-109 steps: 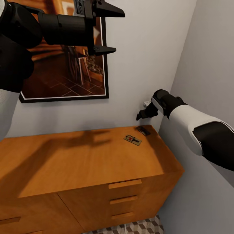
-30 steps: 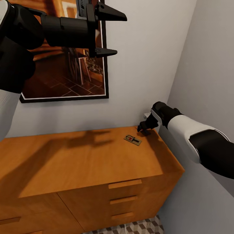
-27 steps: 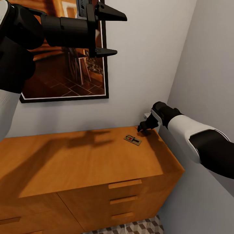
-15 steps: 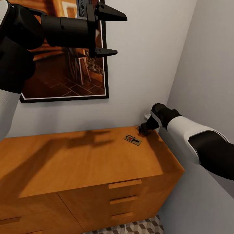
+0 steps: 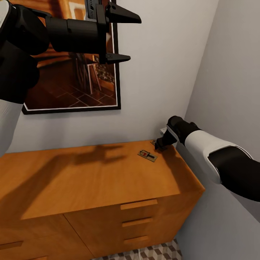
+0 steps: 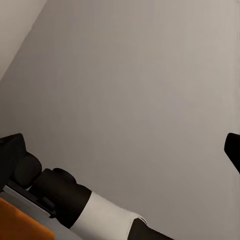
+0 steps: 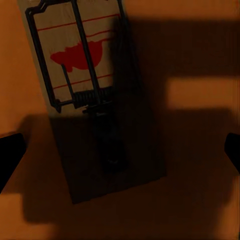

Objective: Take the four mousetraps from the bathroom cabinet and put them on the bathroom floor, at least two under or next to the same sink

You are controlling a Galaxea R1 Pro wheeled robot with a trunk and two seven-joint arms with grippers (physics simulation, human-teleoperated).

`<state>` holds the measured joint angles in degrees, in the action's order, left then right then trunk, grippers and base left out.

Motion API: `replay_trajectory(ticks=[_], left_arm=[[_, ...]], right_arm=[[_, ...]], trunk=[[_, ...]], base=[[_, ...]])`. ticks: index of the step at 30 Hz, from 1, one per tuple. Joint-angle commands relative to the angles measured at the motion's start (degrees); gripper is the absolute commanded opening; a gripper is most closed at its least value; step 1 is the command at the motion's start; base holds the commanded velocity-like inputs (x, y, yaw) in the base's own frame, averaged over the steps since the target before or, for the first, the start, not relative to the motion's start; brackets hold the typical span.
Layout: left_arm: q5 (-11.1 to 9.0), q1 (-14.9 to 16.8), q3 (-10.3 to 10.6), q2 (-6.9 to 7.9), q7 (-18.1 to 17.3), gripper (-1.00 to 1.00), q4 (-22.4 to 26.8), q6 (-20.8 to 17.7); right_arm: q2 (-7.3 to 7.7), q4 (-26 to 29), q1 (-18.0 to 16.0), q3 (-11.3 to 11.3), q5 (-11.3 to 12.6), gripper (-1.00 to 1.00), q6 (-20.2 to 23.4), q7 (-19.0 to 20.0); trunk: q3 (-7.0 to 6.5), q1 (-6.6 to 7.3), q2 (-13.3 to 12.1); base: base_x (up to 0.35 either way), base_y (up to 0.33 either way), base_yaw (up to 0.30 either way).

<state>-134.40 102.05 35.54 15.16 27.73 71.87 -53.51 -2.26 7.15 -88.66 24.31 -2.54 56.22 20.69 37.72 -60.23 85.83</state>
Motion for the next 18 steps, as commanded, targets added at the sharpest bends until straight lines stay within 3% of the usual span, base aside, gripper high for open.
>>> replay_trajectory(ticks=[1, 18], left_arm=[[-0.6, 0.1, 0.1, 0.04, 0.5, 1.0, 0.0, 0.1], [-0.6, 0.1, 0.1, 0.04, 0.5, 1.0, 0.1, 0.1]], right_arm=[[0.0, 0.1, 1.7, 0.0, -0.2, 1.0, 0.2, 0.5], [-0.02, 0.4, 2.3, 0.1, -0.4, 1.0, 0.1, 0.5]], trunk=[[0.07, -0.01, 0.0], [0.07, -0.01, 0.0]], base=[[0.0, 0.0, 0.0], [0.0, 0.0, 0.0]])
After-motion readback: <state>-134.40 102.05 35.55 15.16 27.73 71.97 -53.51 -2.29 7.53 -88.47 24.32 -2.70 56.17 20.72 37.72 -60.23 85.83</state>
